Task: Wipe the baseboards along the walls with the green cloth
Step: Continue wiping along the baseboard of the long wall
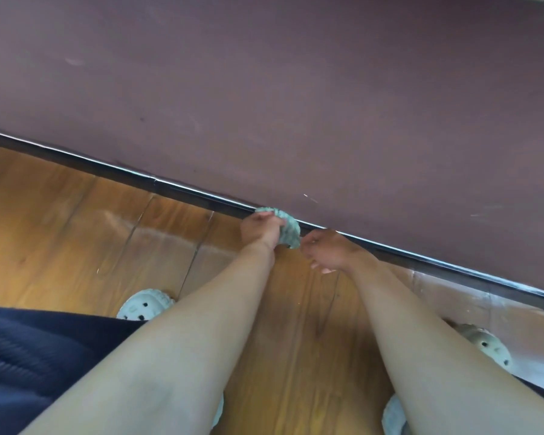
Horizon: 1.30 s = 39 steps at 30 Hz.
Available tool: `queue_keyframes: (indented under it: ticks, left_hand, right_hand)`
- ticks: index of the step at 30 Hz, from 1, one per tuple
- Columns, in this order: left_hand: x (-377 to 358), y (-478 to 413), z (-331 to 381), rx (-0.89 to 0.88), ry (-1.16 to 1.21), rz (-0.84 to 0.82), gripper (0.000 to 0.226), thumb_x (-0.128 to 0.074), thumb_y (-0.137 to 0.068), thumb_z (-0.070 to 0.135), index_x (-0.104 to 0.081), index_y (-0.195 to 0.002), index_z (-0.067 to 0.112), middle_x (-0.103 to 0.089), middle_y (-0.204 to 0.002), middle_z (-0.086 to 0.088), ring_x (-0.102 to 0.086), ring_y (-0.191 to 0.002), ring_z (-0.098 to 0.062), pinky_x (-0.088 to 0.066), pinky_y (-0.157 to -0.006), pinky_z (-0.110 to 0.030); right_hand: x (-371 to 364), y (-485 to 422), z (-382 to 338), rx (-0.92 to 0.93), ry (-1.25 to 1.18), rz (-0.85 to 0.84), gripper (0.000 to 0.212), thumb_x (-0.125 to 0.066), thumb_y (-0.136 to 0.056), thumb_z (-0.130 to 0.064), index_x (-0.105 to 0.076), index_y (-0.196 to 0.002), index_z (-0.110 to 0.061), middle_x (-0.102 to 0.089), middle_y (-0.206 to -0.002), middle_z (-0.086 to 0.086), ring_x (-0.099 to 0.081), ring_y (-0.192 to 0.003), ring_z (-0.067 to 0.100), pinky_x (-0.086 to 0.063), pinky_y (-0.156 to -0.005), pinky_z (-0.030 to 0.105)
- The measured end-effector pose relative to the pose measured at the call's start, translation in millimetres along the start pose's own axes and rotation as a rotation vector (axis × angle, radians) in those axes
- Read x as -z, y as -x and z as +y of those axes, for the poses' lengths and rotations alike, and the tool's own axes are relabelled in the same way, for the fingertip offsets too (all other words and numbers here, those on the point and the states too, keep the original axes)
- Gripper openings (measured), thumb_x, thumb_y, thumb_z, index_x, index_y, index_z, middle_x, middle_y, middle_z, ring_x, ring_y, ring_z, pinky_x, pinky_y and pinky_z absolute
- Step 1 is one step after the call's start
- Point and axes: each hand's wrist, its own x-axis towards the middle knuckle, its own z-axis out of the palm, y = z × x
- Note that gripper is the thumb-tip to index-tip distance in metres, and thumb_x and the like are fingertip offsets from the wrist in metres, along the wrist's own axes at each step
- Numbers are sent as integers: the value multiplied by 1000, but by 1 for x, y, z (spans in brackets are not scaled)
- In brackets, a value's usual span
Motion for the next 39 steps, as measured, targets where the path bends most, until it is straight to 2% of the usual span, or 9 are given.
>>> queue_keyframes:
  ticks: [3, 6, 11, 14, 21, 26, 30, 36, 39]
  left_hand:
    - [9, -10, 15, 53, 76, 193, 14, -76, -82, 10, -64, -89, 13, -69, -95, -3, -72, -89, -25, -61, -81, -38]
    - [16, -5, 22, 107, 131, 202, 16, -73, -84, 14, -58, -89, 14, -66, -83, -1, -65, -69, -20, -50, -57, -26]
    - [6, 3, 6, -22, -36, 76, 23, -81, -77, 9, -60, -74, 19, -67, -89, -2, -66, -81, -23, -55, -76, -30]
    - [3, 1, 0, -101, -155, -23, 24, -85, -73, 10, -67, -87, 17, -71, -97, -4, -67, -87, -23, -53, -82, -27]
    - [23, -22, 15, -62, 34, 185, 21, -77, -84, 7, -67, -101, 15, -66, -103, -3, -65, -93, -21, -49, -83, -25]
    - [15, -9, 4, -142, -137, 36, 31, -77, -84, 5, -71, -115, 5, -70, -105, -7, -65, -90, -19, -52, -65, -16]
    - [3, -2, -15, -284, -397, -167, 35, -78, -86, 12, -71, -121, 7, -70, -118, -4, -62, -99, -11, -48, -94, -20]
    - [21, -22, -8, -259, -174, 144, 25, -80, -84, 16, -76, -109, 14, -74, -113, -4, -70, -103, -20, -55, -99, -34]
    - [23, -21, -4, -233, -205, 92, 27, -78, -85, 14, -74, -112, 12, -71, -116, -5, -68, -103, -20, -54, -100, -34]
  right_hand:
    - [3, 1, 8, -19, -55, 21, 24, -46, -94, -20, -66, -107, -18, -71, -105, 14, -72, -92, 24, -54, -68, 26]
    - [4, 2, 18, -42, -96, 49, 25, -46, -93, -19, -67, -107, -15, -72, -104, 15, -72, -90, 23, -55, -71, 29]
    - [-3, -3, 28, -65, -113, 28, 22, -48, -96, -21, -65, -109, -18, -70, -96, 9, -69, -77, 16, -53, -64, 25]
    - [-6, -4, 29, -59, -133, 26, 20, -47, -96, -21, -64, -105, -21, -67, -94, 3, -68, -75, 13, -53, -62, 23]
    - [10, 1, 40, -90, -216, 79, 22, -50, -94, -20, -65, -109, -18, -70, -99, 7, -70, -79, 15, -55, -71, 27]
    - [8, 3, 52, -148, -220, 84, 23, -50, -96, -22, -65, -113, -17, -71, -102, 9, -68, -77, 16, -53, -69, 26]
    - [1, 4, 46, -136, -166, 66, 22, -46, -97, -18, -64, -110, -18, -68, -95, 8, -65, -71, 13, -50, -61, 23]
    - [1, 0, 39, -95, -151, 83, 23, -47, -93, -13, -67, -105, -9, -70, -97, 14, -66, -75, 19, -52, -64, 28]
    - [3, -1, 42, -91, -163, 131, 21, -49, -95, -10, -65, -108, -6, -70, -97, 17, -64, -77, 24, -54, -73, 36]
